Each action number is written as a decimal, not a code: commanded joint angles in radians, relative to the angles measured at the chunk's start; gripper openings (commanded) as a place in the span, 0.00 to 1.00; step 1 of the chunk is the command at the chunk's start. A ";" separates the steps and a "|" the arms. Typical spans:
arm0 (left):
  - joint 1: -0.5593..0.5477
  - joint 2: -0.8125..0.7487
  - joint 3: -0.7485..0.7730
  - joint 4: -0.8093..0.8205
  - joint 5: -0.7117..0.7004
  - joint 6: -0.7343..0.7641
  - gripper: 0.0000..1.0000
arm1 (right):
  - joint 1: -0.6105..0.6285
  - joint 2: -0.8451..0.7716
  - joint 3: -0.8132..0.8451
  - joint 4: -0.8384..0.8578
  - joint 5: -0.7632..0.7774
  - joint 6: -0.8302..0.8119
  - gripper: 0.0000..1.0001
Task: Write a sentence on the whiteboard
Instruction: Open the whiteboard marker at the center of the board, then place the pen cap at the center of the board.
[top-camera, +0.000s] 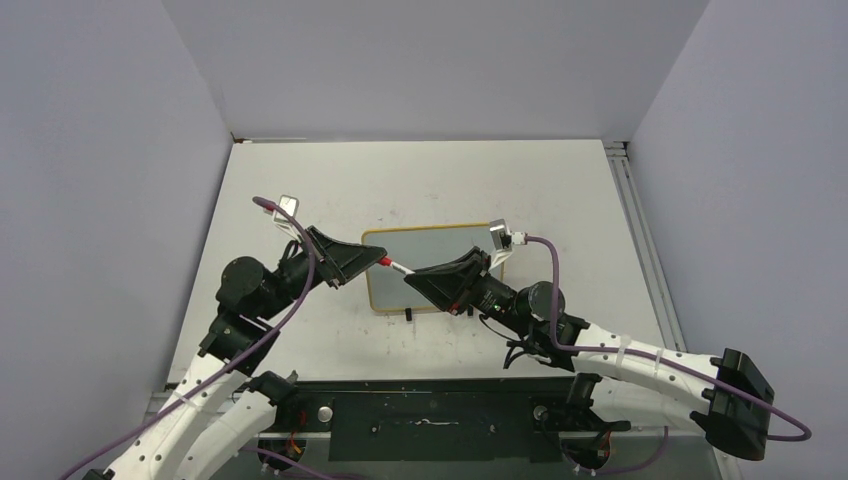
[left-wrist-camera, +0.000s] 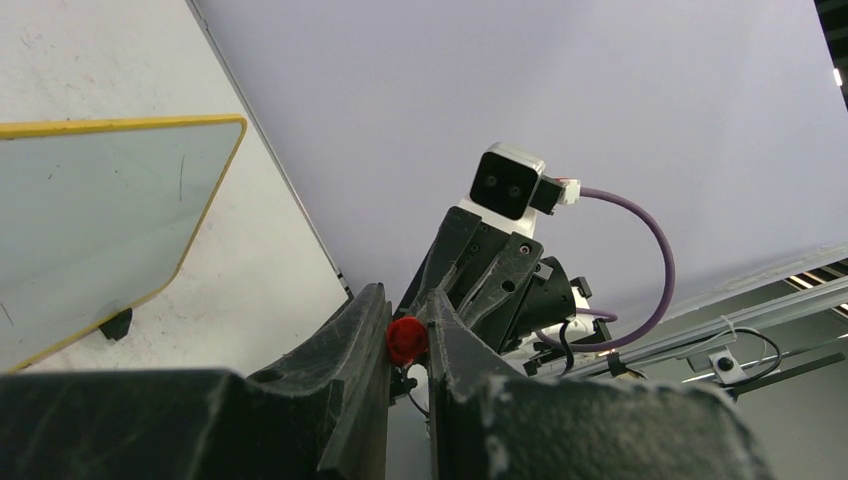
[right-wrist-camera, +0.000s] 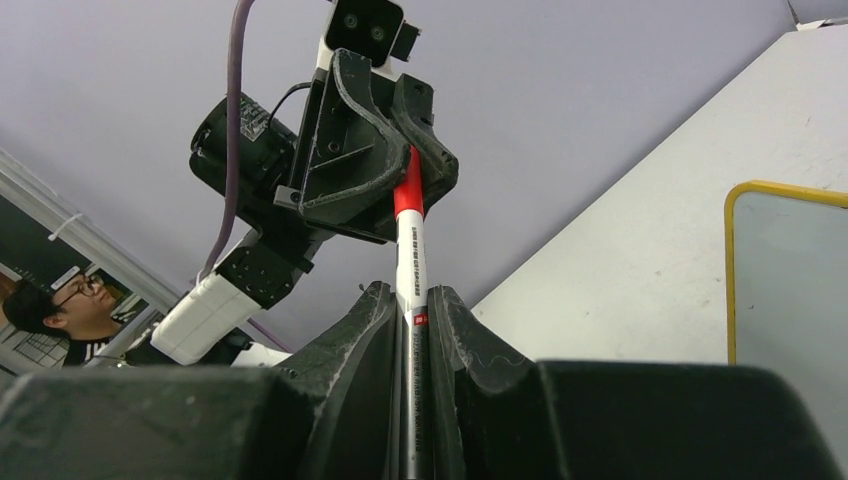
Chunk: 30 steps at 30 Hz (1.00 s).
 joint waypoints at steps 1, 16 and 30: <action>0.060 -0.017 0.068 0.037 -0.129 0.054 0.00 | 0.006 -0.054 0.000 0.011 0.021 -0.037 0.05; 0.105 -0.039 0.069 0.071 -0.159 0.016 0.00 | 0.017 -0.058 -0.018 0.024 0.033 -0.035 0.05; 0.147 -0.067 0.112 -0.021 -0.146 0.075 0.00 | 0.022 -0.103 -0.021 -0.032 0.064 -0.058 0.05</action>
